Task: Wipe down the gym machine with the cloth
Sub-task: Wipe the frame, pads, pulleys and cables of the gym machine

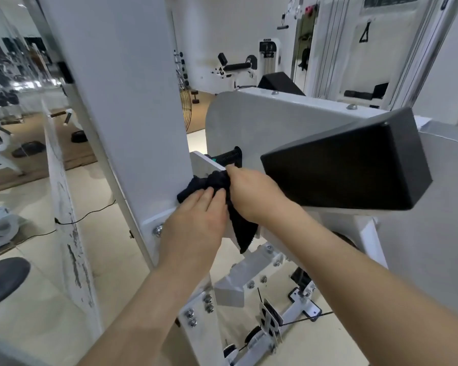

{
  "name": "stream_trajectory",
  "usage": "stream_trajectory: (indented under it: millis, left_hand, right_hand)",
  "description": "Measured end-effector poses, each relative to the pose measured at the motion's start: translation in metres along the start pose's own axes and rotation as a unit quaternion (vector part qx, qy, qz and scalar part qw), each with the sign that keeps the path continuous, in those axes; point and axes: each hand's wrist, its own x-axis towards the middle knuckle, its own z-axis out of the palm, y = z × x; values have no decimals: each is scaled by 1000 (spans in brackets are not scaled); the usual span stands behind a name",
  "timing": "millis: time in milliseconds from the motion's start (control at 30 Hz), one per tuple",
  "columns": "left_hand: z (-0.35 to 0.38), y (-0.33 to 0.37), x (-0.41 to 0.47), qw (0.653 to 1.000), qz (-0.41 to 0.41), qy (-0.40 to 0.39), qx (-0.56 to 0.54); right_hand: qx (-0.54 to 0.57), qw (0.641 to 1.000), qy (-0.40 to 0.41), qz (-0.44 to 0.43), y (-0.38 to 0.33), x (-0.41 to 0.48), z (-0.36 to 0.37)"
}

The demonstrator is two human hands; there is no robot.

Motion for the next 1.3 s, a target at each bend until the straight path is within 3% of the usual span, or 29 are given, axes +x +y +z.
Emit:
stream_trajectory:
  millis: [133, 200, 300, 400, 567, 733, 800, 967, 1067, 1167, 1300]
  left_hand:
    - [-17, 17, 17, 980, -80, -82, -165]
    - [-19, 31, 13, 962, -42, -97, -250]
    - [-17, 39, 1, 933, -1, -102, -345]
    - [-8, 33, 1, 941, -28, -104, -320]
    - [5, 49, 8, 971, -28, -129, -198]
    - [-3, 91, -26, 953, 17, -83, -290]
    - [-4, 94, -27, 962, 47, -64, -263]
    - [-8, 85, 6, 971, 29, -157, -175]
    - [-14, 106, -7, 972, 69, -115, -194]
    - [-17, 148, -38, 974, 43, -53, -217]
    - [-21, 201, -74, 971, -2, 3, -239]
  right_hand:
    - [-94, 994, 43, 22, 13, -62, -7]
    - [-148, 984, 95, 20, 18, -104, -9]
    - [-143, 978, 151, 31, 22, -133, -6]
    - [-150, 980, 110, 64, 18, -122, -4]
    - [-186, 968, 127, 108, 11, -121, -9]
    - [-158, 963, 211, 50, 42, -183, -12]
    - [-128, 962, 239, 31, 49, -191, -9]
    - [-17, 964, 264, -1, 48, -172, 0]
    - [17, 945, 325, -23, 69, -197, 13]
    - [56, 920, 388, -31, 91, -235, 29]
    - [109, 932, 343, -41, 113, -270, 37]
